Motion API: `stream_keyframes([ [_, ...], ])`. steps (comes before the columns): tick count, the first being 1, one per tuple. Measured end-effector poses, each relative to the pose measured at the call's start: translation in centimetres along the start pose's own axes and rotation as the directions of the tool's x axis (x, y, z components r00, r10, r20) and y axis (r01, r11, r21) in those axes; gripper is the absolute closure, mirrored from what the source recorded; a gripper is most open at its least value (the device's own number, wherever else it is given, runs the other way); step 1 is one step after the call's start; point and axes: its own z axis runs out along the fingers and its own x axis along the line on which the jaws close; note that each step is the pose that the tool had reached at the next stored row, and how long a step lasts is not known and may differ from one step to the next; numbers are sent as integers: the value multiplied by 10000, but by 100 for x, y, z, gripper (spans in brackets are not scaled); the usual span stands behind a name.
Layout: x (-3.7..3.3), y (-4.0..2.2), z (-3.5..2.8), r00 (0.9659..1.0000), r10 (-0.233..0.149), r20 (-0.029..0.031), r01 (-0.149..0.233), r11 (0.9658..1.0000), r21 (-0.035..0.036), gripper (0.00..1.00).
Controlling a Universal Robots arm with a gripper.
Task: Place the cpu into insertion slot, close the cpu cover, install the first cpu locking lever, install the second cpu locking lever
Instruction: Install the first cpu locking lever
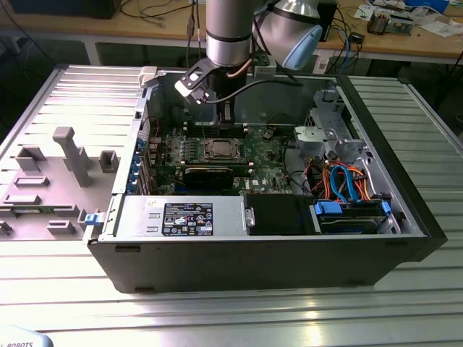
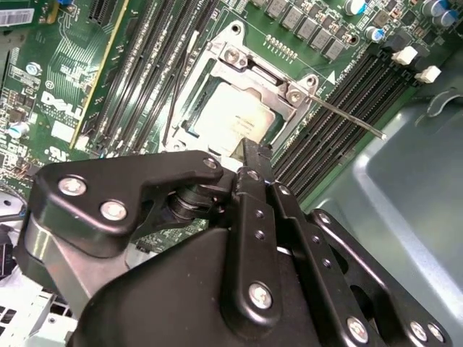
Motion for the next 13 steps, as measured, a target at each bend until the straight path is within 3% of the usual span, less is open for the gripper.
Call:
stream_keyframes([
  [6,1,1,-51,10000,-1,0,1,10000,0,89],
  [13,2,2,-151,10000,-2,30,2,10000,1,89],
])
